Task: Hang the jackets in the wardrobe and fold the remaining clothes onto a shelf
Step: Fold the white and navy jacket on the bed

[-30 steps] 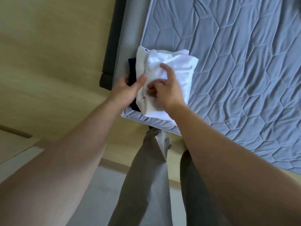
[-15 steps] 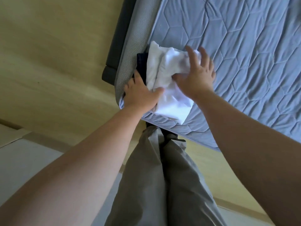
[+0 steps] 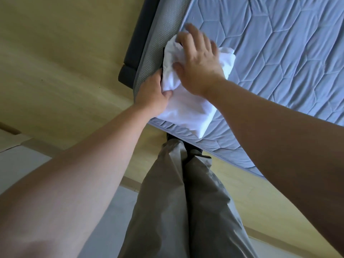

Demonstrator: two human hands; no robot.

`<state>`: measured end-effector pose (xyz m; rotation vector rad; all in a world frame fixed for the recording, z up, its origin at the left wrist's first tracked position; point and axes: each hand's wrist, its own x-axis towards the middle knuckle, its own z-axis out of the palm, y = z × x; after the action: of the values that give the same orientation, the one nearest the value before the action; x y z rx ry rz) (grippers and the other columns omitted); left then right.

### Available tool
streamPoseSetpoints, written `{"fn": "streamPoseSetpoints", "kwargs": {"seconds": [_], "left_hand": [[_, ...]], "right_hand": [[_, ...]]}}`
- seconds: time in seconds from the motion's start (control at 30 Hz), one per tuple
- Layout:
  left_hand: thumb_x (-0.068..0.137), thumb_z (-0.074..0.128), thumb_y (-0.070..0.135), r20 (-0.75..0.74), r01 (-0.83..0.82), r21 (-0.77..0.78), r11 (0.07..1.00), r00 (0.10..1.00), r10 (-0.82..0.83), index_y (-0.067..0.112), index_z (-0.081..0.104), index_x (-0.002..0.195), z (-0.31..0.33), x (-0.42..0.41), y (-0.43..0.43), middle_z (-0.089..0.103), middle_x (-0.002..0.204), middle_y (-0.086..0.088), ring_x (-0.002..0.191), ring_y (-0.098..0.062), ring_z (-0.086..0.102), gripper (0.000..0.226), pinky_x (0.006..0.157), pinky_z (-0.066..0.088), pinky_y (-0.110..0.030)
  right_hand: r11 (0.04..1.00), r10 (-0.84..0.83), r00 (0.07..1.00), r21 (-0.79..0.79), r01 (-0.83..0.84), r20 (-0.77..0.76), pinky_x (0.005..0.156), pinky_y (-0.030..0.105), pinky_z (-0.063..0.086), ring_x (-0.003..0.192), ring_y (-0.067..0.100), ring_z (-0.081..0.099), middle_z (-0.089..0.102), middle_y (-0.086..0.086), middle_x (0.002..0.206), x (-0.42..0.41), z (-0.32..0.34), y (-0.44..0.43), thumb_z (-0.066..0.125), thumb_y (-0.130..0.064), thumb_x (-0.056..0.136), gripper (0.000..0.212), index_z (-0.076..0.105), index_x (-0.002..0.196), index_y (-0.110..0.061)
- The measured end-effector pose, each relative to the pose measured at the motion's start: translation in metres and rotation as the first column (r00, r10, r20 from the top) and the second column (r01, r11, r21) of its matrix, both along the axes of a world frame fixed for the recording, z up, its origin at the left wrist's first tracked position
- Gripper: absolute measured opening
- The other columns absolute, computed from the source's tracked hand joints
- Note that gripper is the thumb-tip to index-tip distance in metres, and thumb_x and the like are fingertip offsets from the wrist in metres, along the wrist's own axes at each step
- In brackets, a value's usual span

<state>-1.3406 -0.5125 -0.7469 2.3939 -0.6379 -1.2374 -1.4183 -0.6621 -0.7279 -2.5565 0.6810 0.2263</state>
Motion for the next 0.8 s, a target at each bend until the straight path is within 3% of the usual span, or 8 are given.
{"fn": "streamPoseSetpoints", "kwargs": {"seconds": [0.1, 0.2, 0.3, 0.37, 0.43, 0.6, 0.73, 0.8], "left_hand": [[0.093, 0.069, 0.034, 0.042, -0.126, -0.028, 0.992, 0.991, 0.128, 0.022, 0.051, 0.132, -0.009, -0.006, 0.008, 0.062, 0.111, 0.008, 0.103, -0.02, 0.06, 0.044, 0.082, 0.044, -0.032], [0.087, 0.076, 0.041, 0.038, -0.272, -0.042, 0.961, 0.961, 0.274, 0.021, 0.054, 0.123, -0.01, -0.008, 0.008, 0.061, 0.106, 0.01, 0.102, -0.02, 0.063, 0.046, 0.081, 0.046, -0.03], [0.069, 0.083, 0.062, -0.042, -0.195, -0.012, 0.981, 0.98, 0.194, 0.017, 0.047, 0.14, -0.003, -0.013, 0.004, 0.06, 0.13, 0.002, 0.119, -0.021, 0.059, 0.091, 0.095, 0.05, -0.034], [0.053, 0.087, 0.07, -0.103, -0.01, 0.054, 0.998, 0.995, 0.016, 0.016, 0.023, 0.158, 0.005, -0.019, 0.002, 0.045, 0.152, -0.003, 0.138, -0.024, 0.045, 0.134, 0.111, 0.043, -0.04], [0.045, 0.092, 0.066, -0.089, 0.074, 0.116, 0.99, 0.994, -0.064, 0.016, 0.012, 0.16, 0.011, -0.025, 0.002, 0.036, 0.159, -0.005, 0.144, -0.026, 0.038, 0.148, 0.115, 0.038, -0.042], [0.063, 0.09, 0.055, -0.054, 0.037, 0.179, 0.983, 0.998, -0.027, 0.011, 0.048, 0.135, 0.038, -0.029, 0.002, 0.06, 0.128, -0.008, 0.114, -0.029, 0.06, 0.094, 0.082, 0.045, -0.033], [0.074, 0.082, 0.047, -0.004, 0.226, 0.158, 0.961, 0.974, -0.228, 0.018, 0.05, 0.086, 0.089, -0.032, 0.006, 0.062, 0.097, -0.005, 0.085, -0.027, 0.059, 0.045, 0.064, 0.038, -0.031], [0.076, 0.079, 0.046, 0.061, 0.316, 0.155, 0.936, 0.943, -0.328, 0.022, 0.047, 0.08, 0.124, -0.03, 0.013, 0.061, 0.094, -0.004, 0.086, -0.027, 0.058, 0.04, 0.065, 0.038, -0.03]], "right_hand": [[0.896, 0.41, 0.888, -0.092, -0.435, -0.207, 0.121, 0.064, 0.009, 0.155, 0.031, 0.003, 0.01, 0.001, 0.167, 0.017, 0.002, -0.003, 0.068, -0.02, 0.08, 0.086, 0.024, 0.153, -0.035], [0.744, 0.568, 0.722, -0.128, -0.655, -0.395, 0.12, 0.067, 0.007, 0.154, 0.035, 0.007, 0.027, 0.006, 0.162, 0.031, 0.003, -0.01, 0.074, -0.034, 0.08, 0.076, 0.041, 0.148, -0.031], [0.64, 0.604, 0.634, -0.18, -0.747, -0.483, 0.119, 0.066, 0.013, 0.146, 0.037, 0.027, 0.038, 0.011, 0.152, 0.048, 0.009, -0.015, 0.075, -0.042, 0.079, 0.076, 0.044, 0.147, -0.03], [0.587, 0.621, 0.569, -0.162, -0.794, -0.54, 0.117, 0.063, 0.021, 0.139, 0.037, 0.034, 0.04, 0.011, 0.148, 0.057, 0.016, -0.016, 0.073, -0.044, 0.08, 0.071, 0.046, 0.145, -0.036], [0.55, 0.63, 0.528, -0.153, -0.821, -0.569, 0.111, 0.056, 0.032, 0.132, 0.035, 0.039, 0.043, 0.01, 0.142, 0.061, 0.025, -0.015, 0.07, -0.046, 0.082, 0.06, 0.052, 0.139, -0.038], [0.467, 0.704, 0.43, -0.088, -0.88, -0.565, 0.104, 0.044, 0.041, 0.127, 0.028, 0.044, 0.044, 0.003, 0.138, 0.051, 0.069, -0.017, 0.065, -0.043, 0.084, 0.051, 0.055, 0.134, -0.038], [0.599, 0.645, 0.411, 0.091, -0.796, -0.644, 0.059, 0.034, 0.044, 0.087, 0.022, 0.053, 0.051, -0.004, 0.118, 0.028, 0.125, -0.015, 0.063, -0.028, 0.086, 0.042, 0.055, 0.127, -0.026], [0.636, 0.619, 0.433, 0.094, -0.766, -0.655, 0.052, 0.031, 0.039, 0.078, 0.02, 0.05, 0.049, -0.004, 0.123, 0.013, 0.154, -0.012, 0.067, -0.03, 0.083, 0.049, 0.052, 0.129, -0.021]]}}
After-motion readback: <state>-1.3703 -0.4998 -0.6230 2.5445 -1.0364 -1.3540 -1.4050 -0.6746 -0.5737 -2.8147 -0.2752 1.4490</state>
